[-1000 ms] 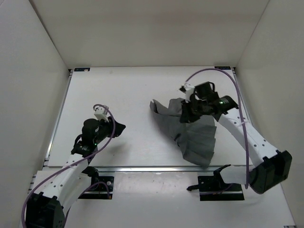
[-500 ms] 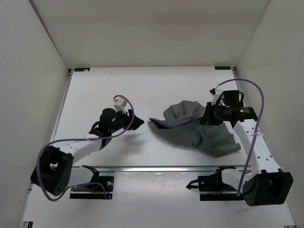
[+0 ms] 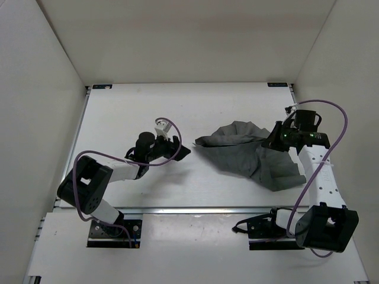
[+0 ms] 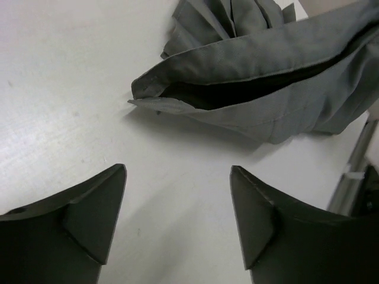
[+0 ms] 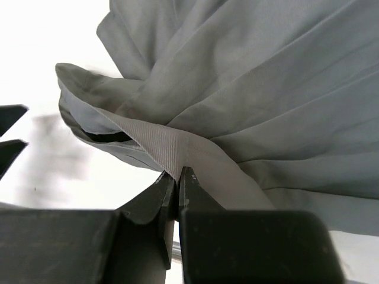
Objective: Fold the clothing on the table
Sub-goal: Flatten the skirt out
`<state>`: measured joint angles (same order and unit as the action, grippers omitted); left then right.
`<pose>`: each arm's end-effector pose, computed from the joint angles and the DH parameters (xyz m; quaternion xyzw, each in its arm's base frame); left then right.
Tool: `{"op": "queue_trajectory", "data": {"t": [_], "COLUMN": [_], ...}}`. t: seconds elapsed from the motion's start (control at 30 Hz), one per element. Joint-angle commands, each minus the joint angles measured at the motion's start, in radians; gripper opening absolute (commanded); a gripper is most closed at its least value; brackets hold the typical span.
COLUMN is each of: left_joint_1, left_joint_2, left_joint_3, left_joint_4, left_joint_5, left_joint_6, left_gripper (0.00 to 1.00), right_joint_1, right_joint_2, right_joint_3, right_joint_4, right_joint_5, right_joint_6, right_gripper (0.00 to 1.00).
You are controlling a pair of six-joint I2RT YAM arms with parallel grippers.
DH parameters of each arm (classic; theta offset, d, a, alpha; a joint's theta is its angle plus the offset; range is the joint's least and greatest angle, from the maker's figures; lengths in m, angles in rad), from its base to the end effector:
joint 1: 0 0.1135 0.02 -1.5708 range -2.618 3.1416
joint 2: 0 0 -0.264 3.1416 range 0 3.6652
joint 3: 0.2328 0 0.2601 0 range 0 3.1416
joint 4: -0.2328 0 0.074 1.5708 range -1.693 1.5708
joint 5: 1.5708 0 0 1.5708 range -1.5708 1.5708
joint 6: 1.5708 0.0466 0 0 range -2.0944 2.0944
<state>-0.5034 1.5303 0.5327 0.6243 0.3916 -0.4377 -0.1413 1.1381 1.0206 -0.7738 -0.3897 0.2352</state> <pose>0.2594 -0.1632 0.1545 0.1362 0.8062 -0.3939 0.4199 0.2414 -0.0165 0.2920 0.1097 0.9207 0.1977 0.3180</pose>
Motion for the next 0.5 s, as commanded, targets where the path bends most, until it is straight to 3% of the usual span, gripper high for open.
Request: {"op": "queue_trajectory", "data": {"t": [0.0,0.03,0.07,0.1,0.17,0.2,0.23,0.37,0.43,0.47], "left_joint_1": [-0.003,0.0,0.008,-0.001,0.0,0.008,0.002,-0.012,-0.007,0.003], "left_joint_2": [0.017,0.014,0.036,0.05,0.073,0.103,0.108,0.186,0.224,0.237], "left_joint_3": [0.033,0.039,0.039,0.058,0.076,0.093,0.099,0.186,0.21,0.213], "left_joint_4": [0.121,0.146,0.156,0.157,0.15,0.144,0.137,0.054,0.052,0.055], "left_joint_5": [0.052,0.047,0.03,0.035,0.053,0.055,0.067,0.046,0.033,0.024], "left_joint_6": [0.048,0.045,0.047,0.06,0.092,0.112,0.123,0.174,0.154,0.119], "left_gripper": [0.77,0.67,0.41,0.25,0.33,0.51,0.6,0.64,0.73,0.73], "right_joint_1": [-0.023,-0.024,-0.033,-0.032,-0.046,-0.046,-0.046,-0.035,-0.035,-0.029], "right_joint_2": [0.023,0.02,0.028,0.025,0.02,0.02,0.02,0.015,0.011,0.005], "right_joint_3": [-0.004,-0.022,-0.027,-0.022,-0.027,-0.021,-0.019,-0.004,-0.013,-0.011], "right_joint_4": [0.041,0.038,0.047,0.053,0.064,0.065,0.065,0.062,0.065,0.071], "right_joint_5": [0.017,0.011,-0.01,-0.026,-0.046,-0.052,-0.057,-0.057,-0.069,-0.074], "right_joint_6": [0.035,0.036,0.038,0.042,0.049,0.056,0.047,0.047,0.052,0.056], "right_gripper": [0.0,0.0,0.0,0.0,0.0,0.0,0.0,0.0,0.0,0.0]}}
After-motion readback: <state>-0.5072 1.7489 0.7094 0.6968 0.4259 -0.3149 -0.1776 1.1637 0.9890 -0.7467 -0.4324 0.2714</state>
